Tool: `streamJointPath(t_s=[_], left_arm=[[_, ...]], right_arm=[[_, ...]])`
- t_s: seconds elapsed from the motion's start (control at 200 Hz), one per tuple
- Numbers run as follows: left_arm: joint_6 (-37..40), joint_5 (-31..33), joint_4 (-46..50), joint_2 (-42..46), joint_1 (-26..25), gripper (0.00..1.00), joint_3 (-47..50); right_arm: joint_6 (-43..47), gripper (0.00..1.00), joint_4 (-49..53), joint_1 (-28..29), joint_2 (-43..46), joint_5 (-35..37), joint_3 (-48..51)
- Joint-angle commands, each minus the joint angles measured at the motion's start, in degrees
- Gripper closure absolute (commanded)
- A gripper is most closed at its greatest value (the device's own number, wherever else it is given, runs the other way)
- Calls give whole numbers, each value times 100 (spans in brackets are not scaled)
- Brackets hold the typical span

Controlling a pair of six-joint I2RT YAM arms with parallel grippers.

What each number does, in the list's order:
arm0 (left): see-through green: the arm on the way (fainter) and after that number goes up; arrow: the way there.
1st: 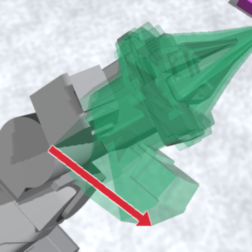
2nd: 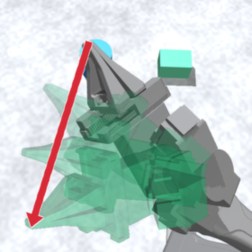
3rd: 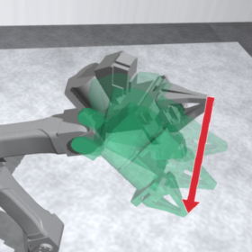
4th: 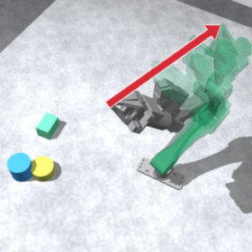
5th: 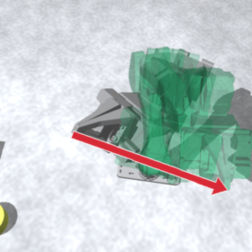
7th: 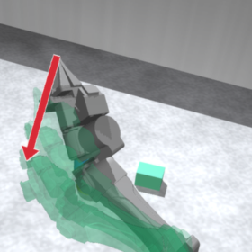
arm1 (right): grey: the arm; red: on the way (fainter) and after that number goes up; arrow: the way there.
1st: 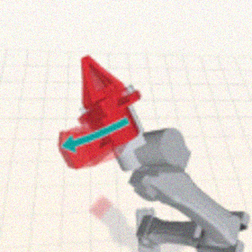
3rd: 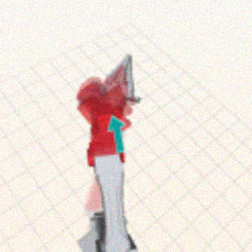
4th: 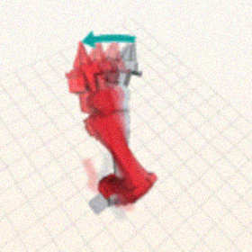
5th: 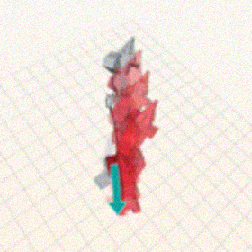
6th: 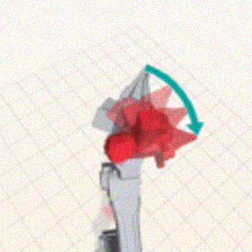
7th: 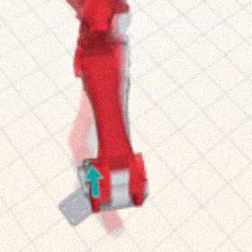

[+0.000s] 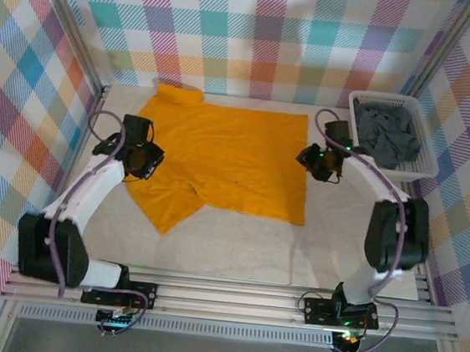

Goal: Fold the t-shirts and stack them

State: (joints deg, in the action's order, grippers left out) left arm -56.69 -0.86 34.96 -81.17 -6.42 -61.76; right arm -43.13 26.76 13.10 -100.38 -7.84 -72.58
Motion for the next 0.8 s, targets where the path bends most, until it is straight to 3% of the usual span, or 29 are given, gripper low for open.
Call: streamJointPath(t_s=[0.0, 0.135, 0.285, 0.405, 0.59, 0.795], left_arm=[[228, 95, 68, -452, 153, 80, -211], [335, -13, -45, -1253, 184, 80, -325], [345, -233, -66, -1757, 150, 81, -117], [285, -423, -280, -1704, -123, 81, 228], [-86, -519, -304, -1497, -800, 80, 695], [-420, -229, -183, -961, -1095, 77, 1247]], right_arm=[[183, 60, 185, 331, -629, -263, -431], [-51, 61, 315, 412, -1363, -183, -822], [115, 62, 1181, 361, -2060, 288, -1574], [84, 63, 1844, 34, -2317, 505, -1892], [81, 63, 2015, -666, -2263, 406, -1745], [516, 60, 1992, -764, -2350, 126, -2004]])
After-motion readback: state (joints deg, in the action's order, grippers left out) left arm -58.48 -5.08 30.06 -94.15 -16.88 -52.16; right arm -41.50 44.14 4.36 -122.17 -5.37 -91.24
